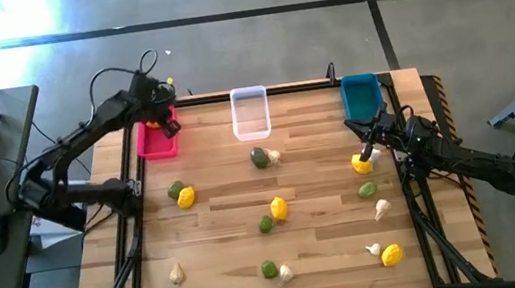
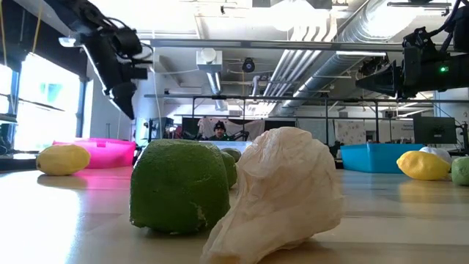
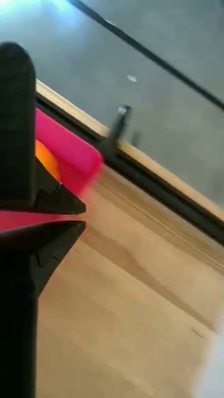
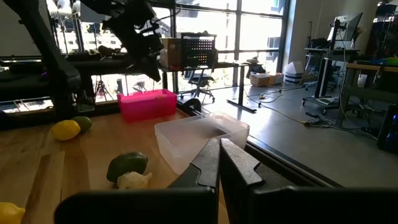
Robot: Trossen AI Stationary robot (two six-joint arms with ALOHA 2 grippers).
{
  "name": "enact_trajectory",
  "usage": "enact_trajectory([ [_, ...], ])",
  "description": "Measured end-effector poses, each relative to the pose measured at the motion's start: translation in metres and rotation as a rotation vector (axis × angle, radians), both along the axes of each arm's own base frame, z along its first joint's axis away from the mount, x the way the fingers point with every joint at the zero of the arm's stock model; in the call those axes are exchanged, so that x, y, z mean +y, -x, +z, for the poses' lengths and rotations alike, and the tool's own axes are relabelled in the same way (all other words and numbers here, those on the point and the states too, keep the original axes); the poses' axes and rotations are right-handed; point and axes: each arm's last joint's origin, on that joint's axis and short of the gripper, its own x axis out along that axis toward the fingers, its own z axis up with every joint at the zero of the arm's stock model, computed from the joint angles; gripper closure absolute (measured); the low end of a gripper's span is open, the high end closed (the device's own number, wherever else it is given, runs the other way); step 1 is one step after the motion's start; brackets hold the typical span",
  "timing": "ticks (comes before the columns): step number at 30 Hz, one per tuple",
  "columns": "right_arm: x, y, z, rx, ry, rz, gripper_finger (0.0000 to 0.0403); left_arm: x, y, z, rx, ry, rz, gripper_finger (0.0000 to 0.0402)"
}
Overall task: Sort produce into baskets
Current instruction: Put the garlic into the blue bin
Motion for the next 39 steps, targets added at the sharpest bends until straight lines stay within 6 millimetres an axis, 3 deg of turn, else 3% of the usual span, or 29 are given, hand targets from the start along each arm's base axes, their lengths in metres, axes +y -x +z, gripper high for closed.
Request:
enact_trajectory([
  [13,0.000,0.000,0.000,0.000,0.000,0.001,0.0402,-0.070,-0.022,0.009,-0.408,-0.082,-0.202,0.0401],
  [26,0.000,0.000,0.000,0.000,-0.001,0.000,0.0402,-0.139,-0.051,-0.027,-0.767,-0.056,-0.504,0.0401],
  [34,0.000,0.000,0.000,0.000,0.000,0.001,0.0402,-0.180,-0.053,-0.035,-0.940,-0.002,-0.695,0.0401],
  [39,0.000,0.000,0.000,0.000,0.000,0.000,0.0402,-0.199,-0.051,-0.040,-0.948,0.034,-0.800,0.0401],
])
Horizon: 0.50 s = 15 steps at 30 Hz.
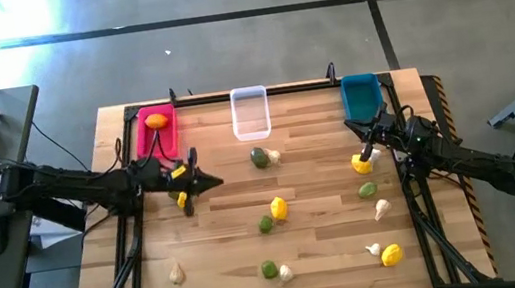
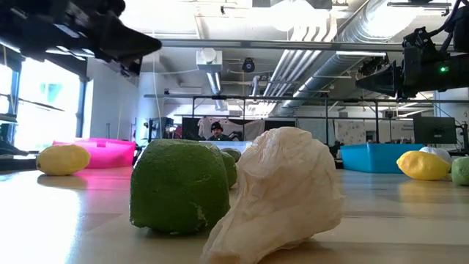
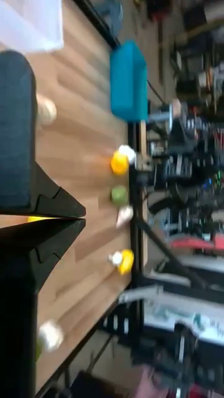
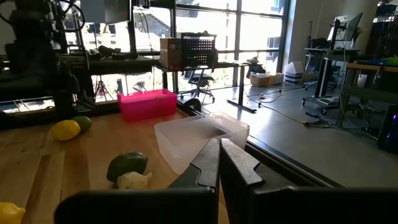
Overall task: Sort produce into baskets
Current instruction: Put the garlic into the blue bin
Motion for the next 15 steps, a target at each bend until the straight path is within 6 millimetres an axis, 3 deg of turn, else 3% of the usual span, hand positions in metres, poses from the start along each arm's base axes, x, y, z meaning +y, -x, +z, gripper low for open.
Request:
enact_trajectory([
  [15,0.000,0.000,0.000,0.000,0.000,0.000,0.0402,-0.028,-0.003,-0.013,0.055,-0.017,-0.100,0.0401],
])
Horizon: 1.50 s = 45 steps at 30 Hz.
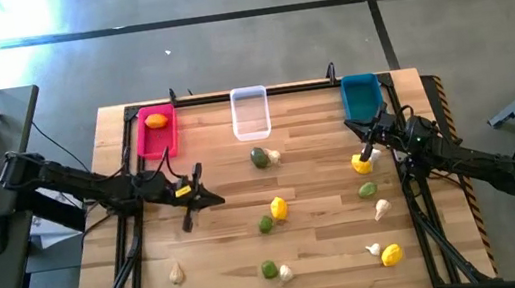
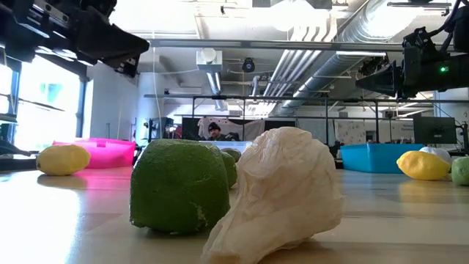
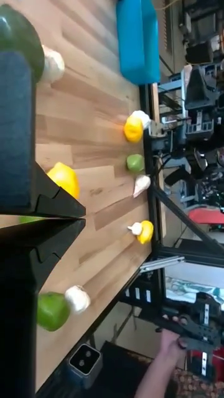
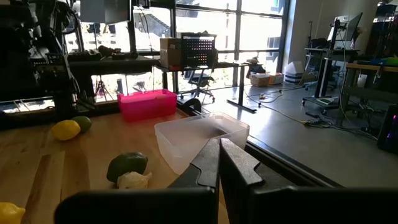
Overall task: Sort produce into baskets
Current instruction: Put the garlic into the blue bin
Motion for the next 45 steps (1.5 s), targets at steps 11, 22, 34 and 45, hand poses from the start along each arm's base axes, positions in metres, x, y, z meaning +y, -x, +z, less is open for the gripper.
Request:
enact_trajectory([
  [11,0.000,0.000,0.000,-0.002,-0.002,0.000,0.0402,-0.008,-0.021,-0.009,-0.108,0.028,-0.017,0.0401],
  [22,0.001,0.000,0.010,-0.170,-0.094,0.041,0.0402,-0.010,-0.033,-0.022,-0.138,0.060,0.009,0.0401],
  [34,0.014,-0.019,-0.007,0.008,-0.220,0.145,0.0290,-0.004,-0.035,-0.015,-0.208,0.063,0.061,0.0402],
  [45,0.029,-0.043,-0.017,0.074,-0.238,0.099,0.0169,-0.003,-0.035,-0.015,-0.209,0.063,0.073,0.0401],
])
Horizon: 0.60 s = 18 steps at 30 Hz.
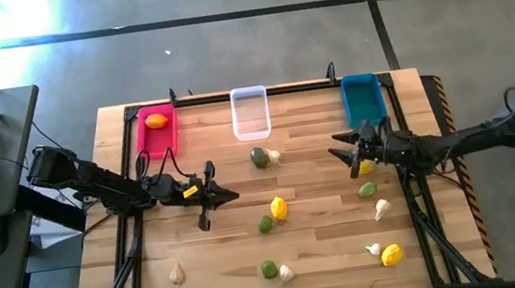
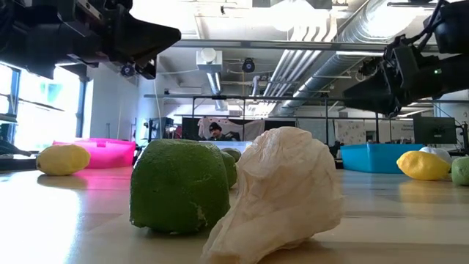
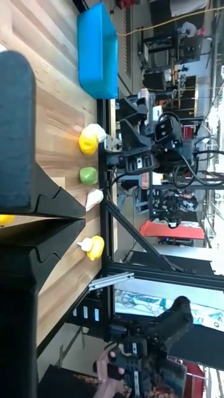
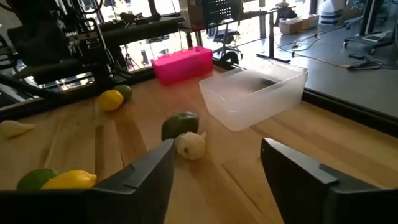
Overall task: Sort produce into baskets
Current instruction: Put the garlic into the blue bin
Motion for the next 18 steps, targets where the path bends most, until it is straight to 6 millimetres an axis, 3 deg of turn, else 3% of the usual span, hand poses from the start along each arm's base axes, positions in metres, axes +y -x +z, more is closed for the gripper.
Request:
enact_trajectory([
  [10,0.005,-0.020,-0.013,0.101,0.002,-0.025,0.0155,0.000,0.000,0.000,0.000,-0.001,0.000,0.0401],
  [18,0.007,-0.056,-0.011,0.211,0.005,-0.026,0.0155,0.000,0.000,0.000,0.000,-0.002,0.000,0.0401],
])
